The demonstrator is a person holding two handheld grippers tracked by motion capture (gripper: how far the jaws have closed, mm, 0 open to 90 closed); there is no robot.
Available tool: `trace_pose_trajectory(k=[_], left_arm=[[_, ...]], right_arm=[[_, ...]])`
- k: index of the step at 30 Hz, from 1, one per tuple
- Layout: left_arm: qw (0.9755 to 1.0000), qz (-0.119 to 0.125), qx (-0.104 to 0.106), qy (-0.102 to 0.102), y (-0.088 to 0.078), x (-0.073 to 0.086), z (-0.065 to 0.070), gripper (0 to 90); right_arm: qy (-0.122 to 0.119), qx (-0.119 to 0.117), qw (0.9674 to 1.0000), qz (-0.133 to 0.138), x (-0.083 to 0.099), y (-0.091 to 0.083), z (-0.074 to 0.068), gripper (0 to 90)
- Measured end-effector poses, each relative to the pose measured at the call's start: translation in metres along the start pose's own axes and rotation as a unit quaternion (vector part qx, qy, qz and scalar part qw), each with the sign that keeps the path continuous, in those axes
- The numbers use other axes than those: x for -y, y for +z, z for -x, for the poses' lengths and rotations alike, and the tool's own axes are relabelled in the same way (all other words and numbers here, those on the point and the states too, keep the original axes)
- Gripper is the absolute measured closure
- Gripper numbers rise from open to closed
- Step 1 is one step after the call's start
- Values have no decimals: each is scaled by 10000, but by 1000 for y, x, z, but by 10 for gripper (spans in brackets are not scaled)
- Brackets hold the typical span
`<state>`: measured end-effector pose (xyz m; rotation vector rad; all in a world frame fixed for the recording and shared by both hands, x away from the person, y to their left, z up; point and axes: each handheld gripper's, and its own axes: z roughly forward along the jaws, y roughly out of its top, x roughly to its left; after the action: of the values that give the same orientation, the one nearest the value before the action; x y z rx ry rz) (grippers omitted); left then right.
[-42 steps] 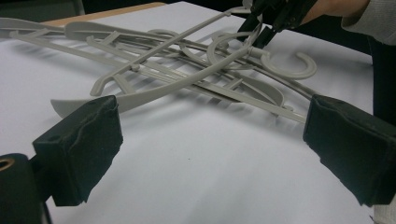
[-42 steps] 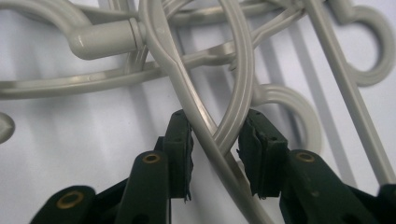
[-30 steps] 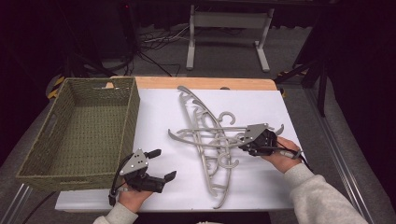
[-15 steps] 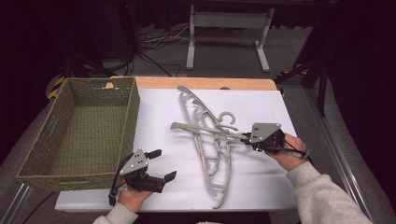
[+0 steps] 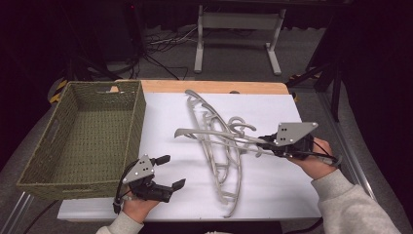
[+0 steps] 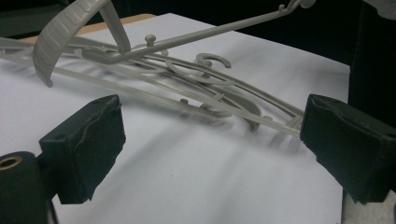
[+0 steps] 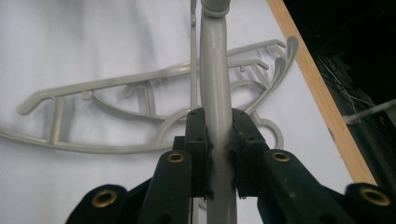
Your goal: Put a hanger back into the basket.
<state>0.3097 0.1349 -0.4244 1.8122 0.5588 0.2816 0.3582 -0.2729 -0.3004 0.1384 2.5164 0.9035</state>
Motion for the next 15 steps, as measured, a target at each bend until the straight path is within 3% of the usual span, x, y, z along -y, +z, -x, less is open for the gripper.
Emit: trace_pose_trajectory(k=[6,10,15], left_arm=[[9998,14,21,216,-5,-13,9,56],[9997,83,5,212,-12,-22,10,47],[9995,-106,90,281,-16,-35,9,46]], right_arm=[[-16,-270,9996,44,-4,-9,-1,794],[-38,-458,9989,50,-7,-9,-2,795],[-51,-664,9978,63,-12,-6,-2,795]])
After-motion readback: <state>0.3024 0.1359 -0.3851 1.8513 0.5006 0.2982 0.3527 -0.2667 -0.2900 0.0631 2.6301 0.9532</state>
